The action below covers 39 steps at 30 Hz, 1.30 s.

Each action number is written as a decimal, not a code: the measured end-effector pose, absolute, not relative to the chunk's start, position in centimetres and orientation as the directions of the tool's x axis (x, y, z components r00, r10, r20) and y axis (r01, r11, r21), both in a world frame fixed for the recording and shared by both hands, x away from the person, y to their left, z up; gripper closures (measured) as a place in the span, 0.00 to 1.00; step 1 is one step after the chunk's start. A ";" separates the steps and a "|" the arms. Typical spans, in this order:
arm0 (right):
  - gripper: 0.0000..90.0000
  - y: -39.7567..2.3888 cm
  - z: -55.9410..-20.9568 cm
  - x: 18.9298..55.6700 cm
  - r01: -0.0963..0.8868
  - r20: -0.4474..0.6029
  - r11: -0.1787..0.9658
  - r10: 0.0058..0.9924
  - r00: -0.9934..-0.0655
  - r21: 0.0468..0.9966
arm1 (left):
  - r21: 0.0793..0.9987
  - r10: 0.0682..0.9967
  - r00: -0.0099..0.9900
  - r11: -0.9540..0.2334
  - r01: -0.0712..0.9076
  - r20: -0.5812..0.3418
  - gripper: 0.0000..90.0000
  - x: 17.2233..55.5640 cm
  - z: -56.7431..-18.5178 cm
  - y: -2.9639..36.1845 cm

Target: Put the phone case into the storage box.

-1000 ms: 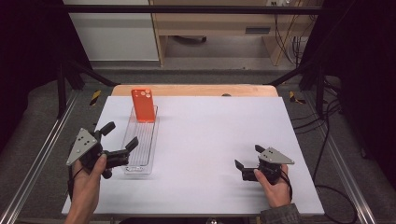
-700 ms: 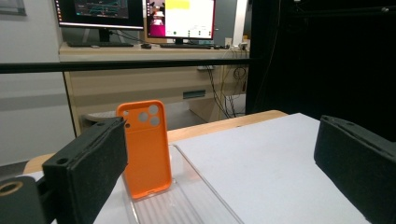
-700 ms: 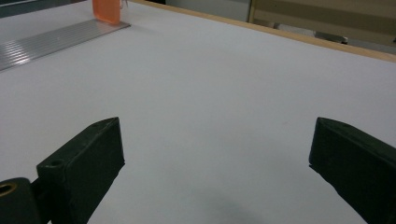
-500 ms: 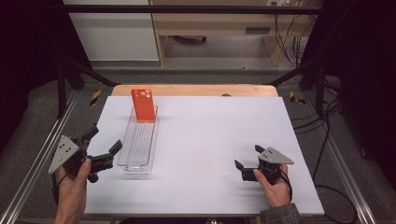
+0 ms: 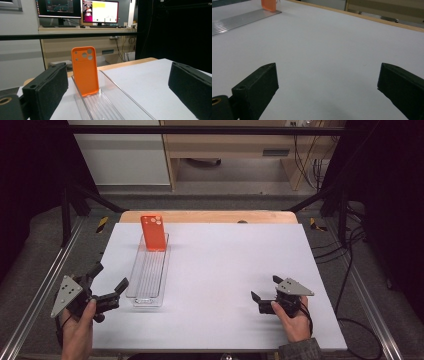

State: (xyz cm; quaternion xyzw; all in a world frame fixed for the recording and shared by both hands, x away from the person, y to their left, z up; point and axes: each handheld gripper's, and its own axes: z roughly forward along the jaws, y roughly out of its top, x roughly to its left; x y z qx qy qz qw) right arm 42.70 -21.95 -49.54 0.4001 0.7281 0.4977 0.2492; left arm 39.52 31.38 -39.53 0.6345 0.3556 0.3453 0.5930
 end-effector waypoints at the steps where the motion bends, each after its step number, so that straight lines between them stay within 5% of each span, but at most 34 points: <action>1: 0.03 -22.0 -49.5 42.7 0.335 0.035 0.185 0.831 -0.556 0.924 | 0.998 0.860 0.509 -0.040 0.043 0.012 0.03 39.5 -39.7 31.4; 23: 0.03 -21.9 -49.5 42.6 0.315 0.026 0.187 0.824 -0.566 0.931 | 0.995 0.853 0.521 -0.081 0.062 0.037 0.03 39.9 -42.6 30.9; 39: 0.04 -23.2 -48.9 41.9 0.168 -0.005 0.113 0.841 -0.542 0.979 | 0.994 0.859 0.510 -0.092 0.065 0.046 0.03 40.2 -44.4 30.5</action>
